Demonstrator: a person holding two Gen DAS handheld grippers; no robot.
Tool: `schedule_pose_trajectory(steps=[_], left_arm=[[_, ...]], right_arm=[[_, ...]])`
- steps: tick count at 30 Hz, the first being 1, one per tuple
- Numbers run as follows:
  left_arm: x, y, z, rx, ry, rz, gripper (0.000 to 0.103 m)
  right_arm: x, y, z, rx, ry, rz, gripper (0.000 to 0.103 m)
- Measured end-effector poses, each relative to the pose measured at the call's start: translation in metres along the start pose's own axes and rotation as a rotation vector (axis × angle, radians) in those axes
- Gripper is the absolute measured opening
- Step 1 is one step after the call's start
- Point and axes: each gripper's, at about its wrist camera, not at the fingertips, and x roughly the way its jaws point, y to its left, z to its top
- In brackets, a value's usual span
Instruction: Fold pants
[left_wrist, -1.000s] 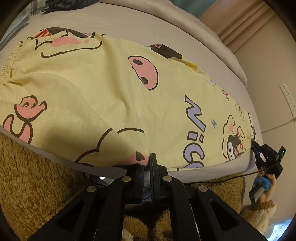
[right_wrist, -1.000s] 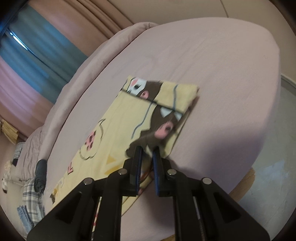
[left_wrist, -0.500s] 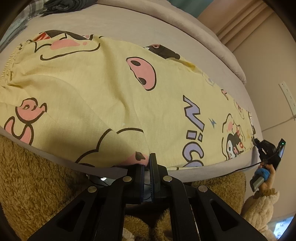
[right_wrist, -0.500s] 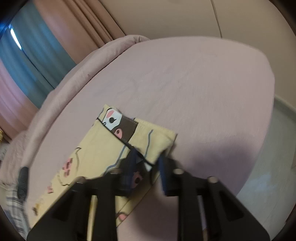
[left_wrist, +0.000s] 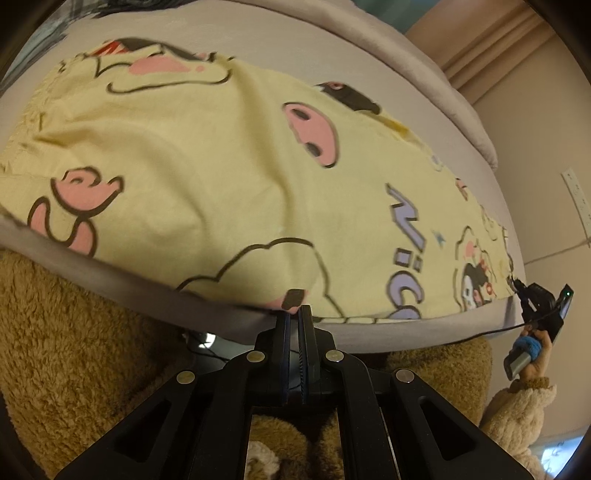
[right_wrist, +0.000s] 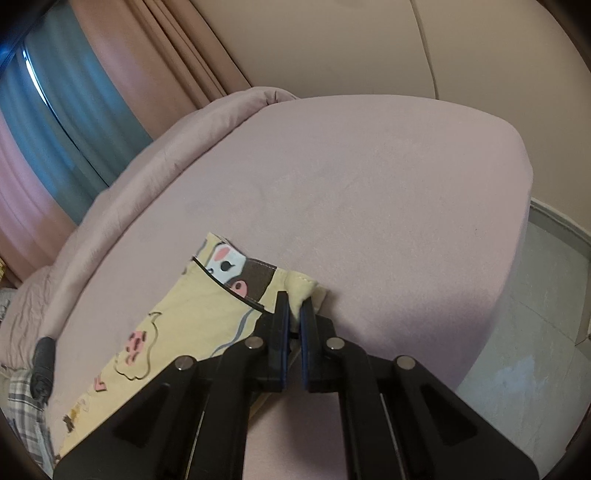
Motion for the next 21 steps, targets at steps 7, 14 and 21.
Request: schedule_pose_trajectory(steps=[7,14,21], left_arm=[[-0.008,0.028,-0.002,-0.069,0.028,0.008,0.004],[-0.061,0.060,0.002,-0.110,-0.025,0.021,0.004],[-0.115,0.078,0.036,-0.131,-0.249,0.082,0.004]], right_arm=[[0.012,0.018,-0.005,-0.190,0.045,-0.128,0.024],[-0.028,0.071,-0.008,-0.312,0.048,-0.118,0.054],[-0.047,0.187,-0.075,-0.608,0.121,0.120,0.054]])
